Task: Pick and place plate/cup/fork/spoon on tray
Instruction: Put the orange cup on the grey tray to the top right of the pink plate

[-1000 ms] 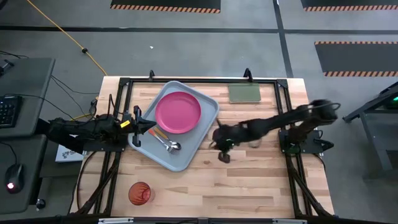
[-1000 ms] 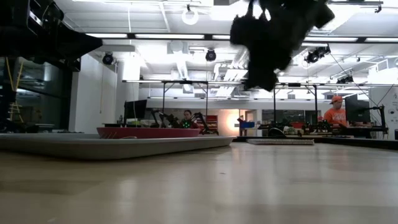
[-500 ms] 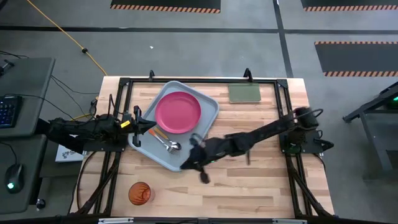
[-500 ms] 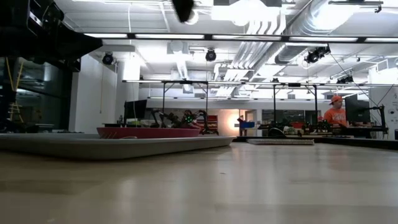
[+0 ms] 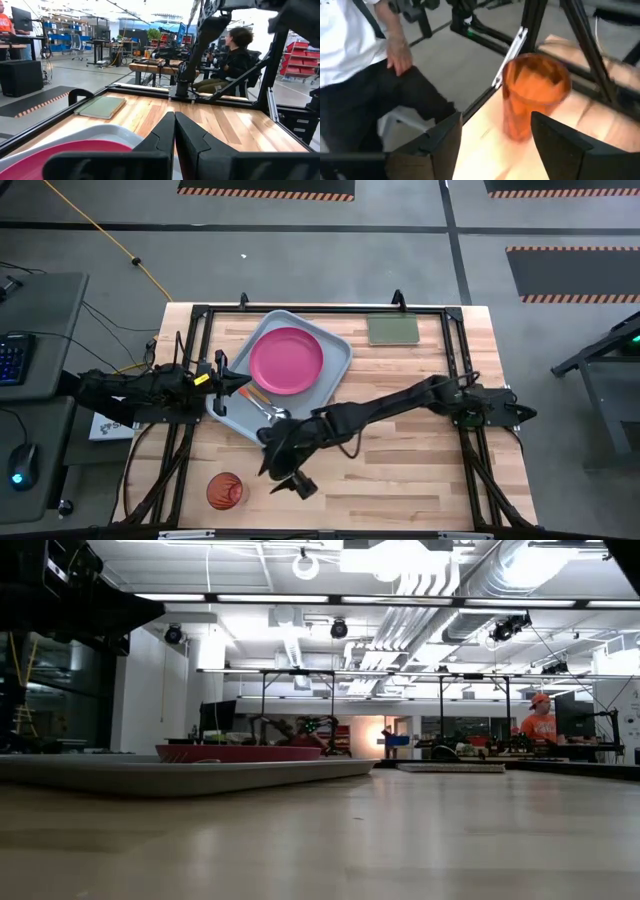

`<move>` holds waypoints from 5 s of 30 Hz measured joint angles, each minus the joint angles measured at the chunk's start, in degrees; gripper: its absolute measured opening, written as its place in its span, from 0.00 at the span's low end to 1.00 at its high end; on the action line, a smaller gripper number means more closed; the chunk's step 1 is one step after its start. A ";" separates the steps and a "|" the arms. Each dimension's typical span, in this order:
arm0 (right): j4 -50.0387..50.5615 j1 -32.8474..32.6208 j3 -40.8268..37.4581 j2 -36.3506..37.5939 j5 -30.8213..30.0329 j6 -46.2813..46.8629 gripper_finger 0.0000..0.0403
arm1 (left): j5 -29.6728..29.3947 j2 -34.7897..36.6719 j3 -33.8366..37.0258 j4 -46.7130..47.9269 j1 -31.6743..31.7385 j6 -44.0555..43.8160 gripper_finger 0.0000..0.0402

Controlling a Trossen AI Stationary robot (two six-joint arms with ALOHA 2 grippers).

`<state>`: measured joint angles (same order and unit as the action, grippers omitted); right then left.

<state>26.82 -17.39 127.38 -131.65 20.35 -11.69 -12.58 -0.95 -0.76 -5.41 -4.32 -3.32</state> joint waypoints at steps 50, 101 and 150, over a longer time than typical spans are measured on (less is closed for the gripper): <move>-27.25 -4.42 4.44 -16.59 -16.09 -5.52 0.59 | 0.00 0.00 0.00 0.03 0.00 0.06 0.01; -19.53 6.29 5.77 -22.46 -10.68 9.86 0.65 | 0.00 0.00 0.00 0.08 0.00 0.06 0.01; -40.94 9.96 5.78 -29.93 -8.31 12.11 0.65 | 0.00 -0.17 0.00 0.04 0.02 -0.01 0.01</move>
<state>-14.12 -7.42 133.16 -161.58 12.04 0.43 -12.58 -1.12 -0.75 -5.37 -4.29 -3.33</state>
